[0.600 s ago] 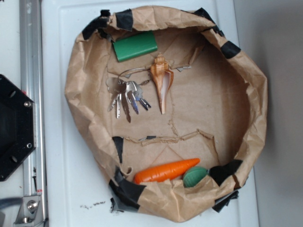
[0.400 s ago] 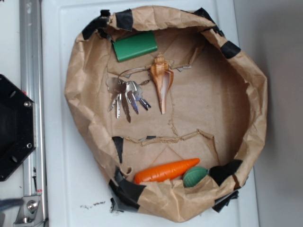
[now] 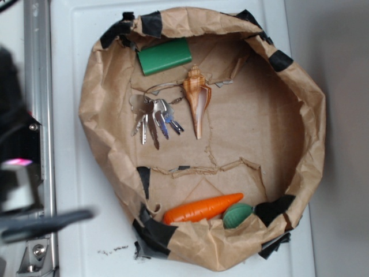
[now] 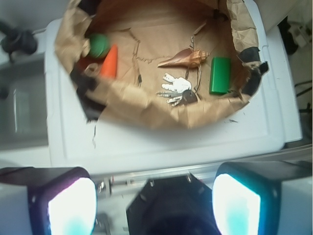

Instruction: Grab the carrot.

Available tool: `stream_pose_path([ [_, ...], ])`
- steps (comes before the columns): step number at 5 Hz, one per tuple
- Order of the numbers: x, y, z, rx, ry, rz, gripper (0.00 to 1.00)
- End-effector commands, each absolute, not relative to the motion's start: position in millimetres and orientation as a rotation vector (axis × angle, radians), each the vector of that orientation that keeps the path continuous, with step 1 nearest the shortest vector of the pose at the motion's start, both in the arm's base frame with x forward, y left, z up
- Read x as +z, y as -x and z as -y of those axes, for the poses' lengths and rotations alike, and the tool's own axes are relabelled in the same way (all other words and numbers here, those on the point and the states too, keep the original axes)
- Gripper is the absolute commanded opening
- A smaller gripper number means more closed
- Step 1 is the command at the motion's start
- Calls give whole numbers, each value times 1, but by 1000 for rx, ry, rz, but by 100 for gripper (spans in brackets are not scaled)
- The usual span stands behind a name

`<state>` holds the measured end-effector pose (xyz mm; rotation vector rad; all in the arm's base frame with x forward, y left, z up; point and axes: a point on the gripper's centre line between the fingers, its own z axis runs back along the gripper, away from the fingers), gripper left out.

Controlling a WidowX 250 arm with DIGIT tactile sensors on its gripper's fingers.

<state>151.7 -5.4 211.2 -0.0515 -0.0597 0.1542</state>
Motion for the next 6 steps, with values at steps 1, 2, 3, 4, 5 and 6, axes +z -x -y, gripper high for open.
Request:
stream_pose_path([
  [1,170,-213,-7,280,113,83,100],
  [2,131,-243,-5,317,165,74,100],
  [3,96,-255,10,296,146,21,100],
  [4,70,-250,33,263,129,-27,100],
  [5,63,-253,61,257,204,-78,100],
  [6,59,-257,78,263,213,-103,100],
])
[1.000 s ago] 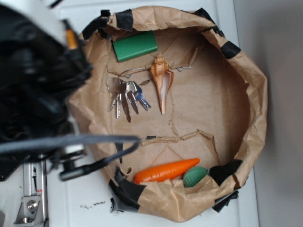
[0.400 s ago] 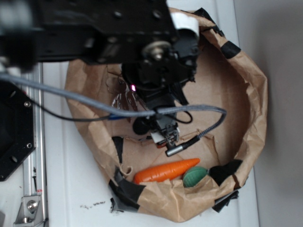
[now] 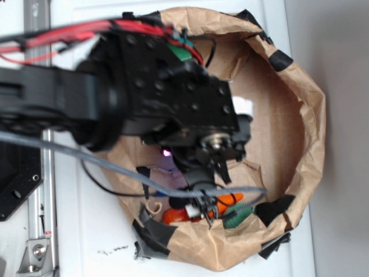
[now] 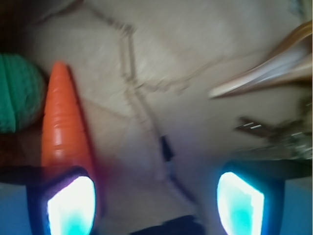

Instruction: Grab the carrot.

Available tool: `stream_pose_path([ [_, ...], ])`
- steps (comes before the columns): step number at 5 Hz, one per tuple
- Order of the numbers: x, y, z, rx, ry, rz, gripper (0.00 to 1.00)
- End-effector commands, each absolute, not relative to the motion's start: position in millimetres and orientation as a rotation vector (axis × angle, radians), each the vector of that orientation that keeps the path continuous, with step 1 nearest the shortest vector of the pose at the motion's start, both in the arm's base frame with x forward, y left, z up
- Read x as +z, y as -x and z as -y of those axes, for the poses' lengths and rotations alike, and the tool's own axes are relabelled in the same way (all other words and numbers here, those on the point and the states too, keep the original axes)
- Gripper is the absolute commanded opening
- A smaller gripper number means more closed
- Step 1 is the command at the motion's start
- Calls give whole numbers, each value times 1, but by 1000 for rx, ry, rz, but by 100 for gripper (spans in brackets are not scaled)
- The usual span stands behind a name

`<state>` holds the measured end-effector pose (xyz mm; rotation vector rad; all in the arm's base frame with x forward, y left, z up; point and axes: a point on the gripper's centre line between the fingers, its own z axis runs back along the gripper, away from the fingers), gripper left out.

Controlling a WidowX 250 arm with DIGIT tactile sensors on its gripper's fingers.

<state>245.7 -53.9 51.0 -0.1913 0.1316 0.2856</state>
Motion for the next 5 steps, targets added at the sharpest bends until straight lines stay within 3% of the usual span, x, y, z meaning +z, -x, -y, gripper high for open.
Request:
stream_pose_path([
  [1,48,-258,85,274,227,-129,100],
  [2,42,-257,94,275,245,-152,100],
  [3,30,-251,102,247,205,-169,100],
  [4,25,-242,94,224,142,-153,48],
  [5,38,-237,71,226,58,-78,0],
])
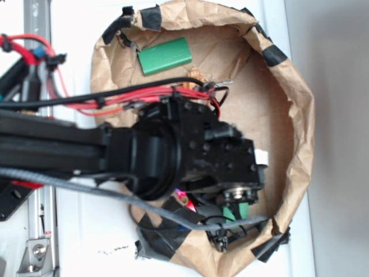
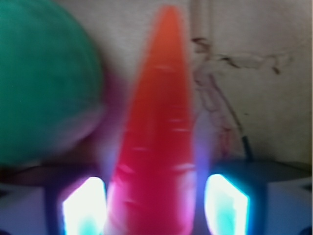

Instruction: Grab the carrot.

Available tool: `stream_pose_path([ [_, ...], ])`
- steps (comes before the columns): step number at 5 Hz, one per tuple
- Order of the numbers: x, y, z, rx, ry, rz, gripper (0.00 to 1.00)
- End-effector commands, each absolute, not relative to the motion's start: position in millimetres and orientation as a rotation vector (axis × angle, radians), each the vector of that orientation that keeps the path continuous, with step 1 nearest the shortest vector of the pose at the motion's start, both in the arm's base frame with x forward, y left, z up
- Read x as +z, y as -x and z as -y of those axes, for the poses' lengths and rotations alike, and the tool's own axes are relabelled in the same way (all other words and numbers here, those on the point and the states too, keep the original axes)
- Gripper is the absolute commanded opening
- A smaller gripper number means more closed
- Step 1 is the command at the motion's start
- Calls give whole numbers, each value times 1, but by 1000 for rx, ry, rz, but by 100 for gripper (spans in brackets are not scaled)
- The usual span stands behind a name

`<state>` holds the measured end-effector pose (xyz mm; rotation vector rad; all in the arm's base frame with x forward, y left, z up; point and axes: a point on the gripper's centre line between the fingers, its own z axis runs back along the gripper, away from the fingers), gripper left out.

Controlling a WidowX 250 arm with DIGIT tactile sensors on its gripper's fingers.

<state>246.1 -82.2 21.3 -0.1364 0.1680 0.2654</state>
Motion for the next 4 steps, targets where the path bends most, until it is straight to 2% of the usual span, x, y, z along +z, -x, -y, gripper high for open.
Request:
stream_pose_path([
  [1,54,-233,45,222,63,-39,0],
  [2,91,-236,19,172,77,-9,0],
  [3,132,-246,-1,122,24,81,0],
  [4,173,-258,-4,51,33,164,0],
])
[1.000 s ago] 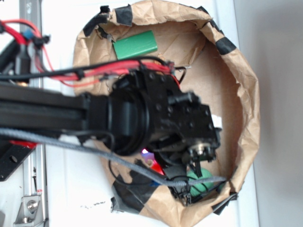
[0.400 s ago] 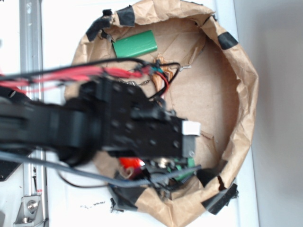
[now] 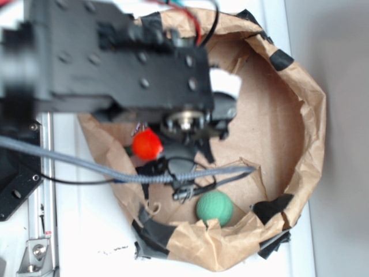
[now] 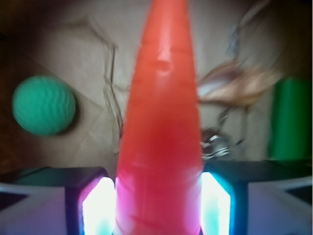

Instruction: Grab the carrot.

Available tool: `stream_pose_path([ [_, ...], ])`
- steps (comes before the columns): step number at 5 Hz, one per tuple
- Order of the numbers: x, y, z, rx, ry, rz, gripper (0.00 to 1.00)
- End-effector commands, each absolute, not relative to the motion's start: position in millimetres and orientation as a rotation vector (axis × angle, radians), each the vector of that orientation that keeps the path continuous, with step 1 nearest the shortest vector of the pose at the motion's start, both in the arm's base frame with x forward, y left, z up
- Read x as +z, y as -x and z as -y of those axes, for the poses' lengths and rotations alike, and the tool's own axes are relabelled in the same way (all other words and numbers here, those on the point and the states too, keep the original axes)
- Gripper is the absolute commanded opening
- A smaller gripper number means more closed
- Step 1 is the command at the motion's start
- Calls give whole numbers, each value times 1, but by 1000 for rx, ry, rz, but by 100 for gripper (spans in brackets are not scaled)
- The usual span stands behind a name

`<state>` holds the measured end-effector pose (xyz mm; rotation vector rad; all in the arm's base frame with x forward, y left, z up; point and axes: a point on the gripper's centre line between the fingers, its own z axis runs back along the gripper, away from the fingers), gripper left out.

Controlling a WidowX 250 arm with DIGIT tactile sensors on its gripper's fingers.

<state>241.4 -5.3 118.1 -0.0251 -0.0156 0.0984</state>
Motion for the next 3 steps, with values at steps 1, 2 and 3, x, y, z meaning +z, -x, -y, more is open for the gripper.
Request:
stream_pose_path([
  [1,190,-262,4,20,23,190,0],
  [2,185,-256,6,21,-12,178,0],
  [3,179,-249,2,27,-36,168,0],
])
